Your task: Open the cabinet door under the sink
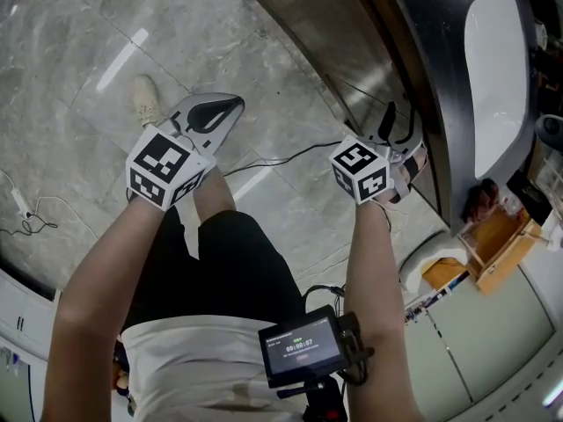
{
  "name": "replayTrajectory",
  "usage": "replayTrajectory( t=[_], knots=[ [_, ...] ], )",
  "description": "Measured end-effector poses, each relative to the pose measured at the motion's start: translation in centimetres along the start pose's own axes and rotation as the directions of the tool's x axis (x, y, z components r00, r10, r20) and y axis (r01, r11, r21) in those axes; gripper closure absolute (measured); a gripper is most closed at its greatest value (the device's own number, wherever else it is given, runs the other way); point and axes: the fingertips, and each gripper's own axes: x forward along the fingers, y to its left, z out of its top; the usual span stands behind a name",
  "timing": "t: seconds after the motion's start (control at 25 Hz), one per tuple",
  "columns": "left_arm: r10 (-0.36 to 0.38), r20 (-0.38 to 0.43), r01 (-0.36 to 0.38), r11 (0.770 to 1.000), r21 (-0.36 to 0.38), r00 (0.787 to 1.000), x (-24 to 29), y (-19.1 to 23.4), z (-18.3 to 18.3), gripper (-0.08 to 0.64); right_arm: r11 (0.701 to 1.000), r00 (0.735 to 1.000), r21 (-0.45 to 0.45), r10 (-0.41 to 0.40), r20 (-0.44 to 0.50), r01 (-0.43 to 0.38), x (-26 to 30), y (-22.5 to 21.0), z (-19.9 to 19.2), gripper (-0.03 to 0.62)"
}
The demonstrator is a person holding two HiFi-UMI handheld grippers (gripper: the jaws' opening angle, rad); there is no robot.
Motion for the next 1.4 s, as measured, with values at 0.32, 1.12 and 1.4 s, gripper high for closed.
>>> replayTrajectory(
  t=[0.32, 1.12, 1.4],
  knots=[
    [0.003, 0.002, -0.003, 1.000, -0.024, 1.000, -0.2, 0.1, -0.3, 0.550, 0.996, 0.997, -0.054, -0.077, -0.029, 0.075, 1.4, 0.7, -0.3, 0.357],
    [-0.016, 0.026, 0.017, 0.998, -0.066, 1.000, 0.0, -1.2, 0.1, 0.549, 0.999, 0.995, -0.045, 0.023, -0.094, -0.028, 1.1, 1.1, 0.0, 0.342],
    [-0.011, 0.020, 0.012, 0.998, -0.062, 1.000, -0.9, -1.6, -0.5, 0.549, 0.985, 0.984, -0.044, 0.166, -0.059, -0.168, -0.2, 0.6, 0.2, 0.415]
  ],
)
